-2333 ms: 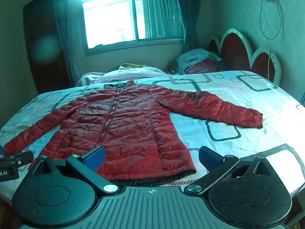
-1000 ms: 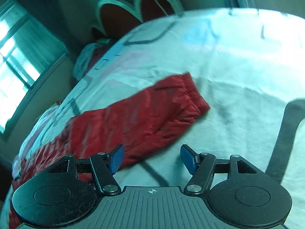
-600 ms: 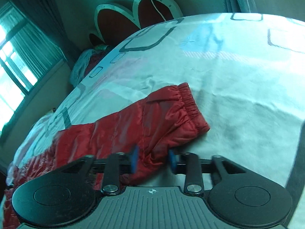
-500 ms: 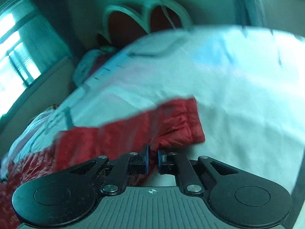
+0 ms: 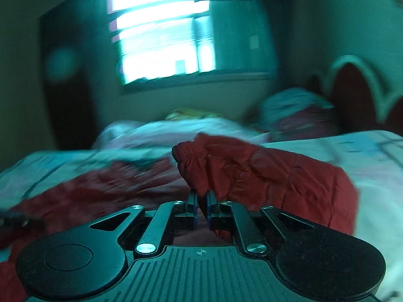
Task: Fold large clothes
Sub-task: 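Fold the held sleeve over the body with the right gripper while the left grasps the other cuff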
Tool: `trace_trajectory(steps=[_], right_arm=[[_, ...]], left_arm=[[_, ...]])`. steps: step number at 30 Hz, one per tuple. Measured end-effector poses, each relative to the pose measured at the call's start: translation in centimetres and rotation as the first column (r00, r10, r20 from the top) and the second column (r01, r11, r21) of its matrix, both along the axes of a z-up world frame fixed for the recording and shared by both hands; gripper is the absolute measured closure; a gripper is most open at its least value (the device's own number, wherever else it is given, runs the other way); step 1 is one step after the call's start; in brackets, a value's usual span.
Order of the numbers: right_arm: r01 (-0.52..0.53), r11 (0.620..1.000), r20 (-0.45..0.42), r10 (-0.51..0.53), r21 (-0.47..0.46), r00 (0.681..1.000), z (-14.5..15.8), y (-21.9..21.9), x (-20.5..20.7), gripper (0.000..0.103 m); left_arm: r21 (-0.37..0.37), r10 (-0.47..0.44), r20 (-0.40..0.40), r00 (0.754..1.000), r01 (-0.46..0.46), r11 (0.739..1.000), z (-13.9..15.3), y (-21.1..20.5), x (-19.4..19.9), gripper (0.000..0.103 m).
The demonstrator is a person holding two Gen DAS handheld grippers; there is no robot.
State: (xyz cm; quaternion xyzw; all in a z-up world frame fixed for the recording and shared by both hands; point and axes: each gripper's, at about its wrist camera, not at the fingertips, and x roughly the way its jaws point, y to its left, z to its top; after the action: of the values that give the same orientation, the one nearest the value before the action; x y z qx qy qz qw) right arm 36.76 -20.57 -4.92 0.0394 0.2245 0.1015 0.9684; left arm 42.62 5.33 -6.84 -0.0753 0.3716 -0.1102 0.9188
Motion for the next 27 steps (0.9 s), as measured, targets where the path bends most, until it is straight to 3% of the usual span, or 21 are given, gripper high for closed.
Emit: trace_trajectory(steps=[3, 8, 10, 11, 14, 16, 17, 19, 22, 23, 24, 25, 27], right_arm=[[-0.102, 0.995, -0.046, 0.101, -0.021, 0.994, -2.1, 4.2, 2.0, 0.099], [-0.199, 0.978, -0.135, 0.190, -0.056, 0.972, -5.7, 9.1, 2.9, 0.097], [-0.172, 0.980, -0.111, 0.161, -0.098, 0.981, -6.1, 9.1, 2.3, 0.065], [-0.158, 0.984, -0.074, 0.152, -0.086, 0.986, -5.6, 8.8, 2.2, 0.035], [-0.109, 0.991, -0.056, 0.105, -0.072, 0.993, -4.9, 6.3, 1.6, 0.033], [-0.060, 0.996, -0.053, 0.057, -0.061, 0.997, -4.4, 4.1, 1.1, 0.037], [-0.035, 0.998, -0.059, 0.031, -0.058, 0.998, -4.2, 2.7, 0.8, 0.042], [0.008, 0.998, -0.061, -0.012, -0.063, 0.998, -3.7, 0.4, 0.2, 0.043], [0.057, 0.996, -0.084, -0.063, -0.070, 0.994, -3.8, -2.8, -1.2, 0.043], [0.068, 0.995, -0.091, -0.074, -0.071, 0.993, -3.8, -3.7, -1.9, 0.043], [0.077, 0.995, -0.101, -0.083, -0.066, 0.991, -4.0, -4.7, -2.5, 0.043], [0.081, 0.995, -0.116, -0.086, -0.054, 0.989, -4.3, -5.7, -3.2, 0.043], [0.094, 0.994, -0.140, -0.101, -0.054, 0.985, -4.9, -7.0, -4.3, 0.043]], left_arm=[[-0.053, -0.021, 0.003, 1.000, 0.021, 0.998, -0.4, 1.4, 0.4, 0.004], [-0.089, -0.043, -0.011, 0.999, 0.042, 0.995, -1.5, 2.0, 1.2, 0.002], [-0.115, -0.057, -0.023, 0.998, 0.054, 0.992, -2.1, 1.7, 1.6, 0.002], [-0.135, -0.067, -0.029, 0.997, 0.062, 0.989, -2.4, 1.4, 1.9, 0.002], [-0.181, -0.099, -0.050, 0.994, 0.089, 0.980, -3.5, -0.1, 3.1, 0.004], [-0.192, -0.118, -0.066, 0.991, 0.103, 0.976, -4.4, -1.4, 4.4, 0.006], [-0.204, -0.124, -0.078, 0.989, 0.106, 0.973, -4.9, -1.8, 5.0, 0.010], [-0.254, -0.142, -0.115, 0.983, 0.109, 0.961, -5.9, -2.5, 6.4, 0.016], [-0.277, -0.161, -0.129, 0.978, 0.120, 0.953, -6.9, -3.9, 8.2, 0.033], [-0.274, -0.177, -0.125, 0.976, 0.137, 0.952, -7.1, -4.4, 8.6, 0.052], [-0.265, -0.190, -0.122, 0.974, 0.152, 0.952, -7.1, -4.9, 9.0, 0.064], [-0.251, -0.192, -0.122, 0.974, 0.157, 0.955, -7.0, -5.2, 9.3, 0.092], [-0.271, -0.183, -0.076, 0.980, 0.157, 0.950, -5.7, -5.0, 9.3, 0.093]])
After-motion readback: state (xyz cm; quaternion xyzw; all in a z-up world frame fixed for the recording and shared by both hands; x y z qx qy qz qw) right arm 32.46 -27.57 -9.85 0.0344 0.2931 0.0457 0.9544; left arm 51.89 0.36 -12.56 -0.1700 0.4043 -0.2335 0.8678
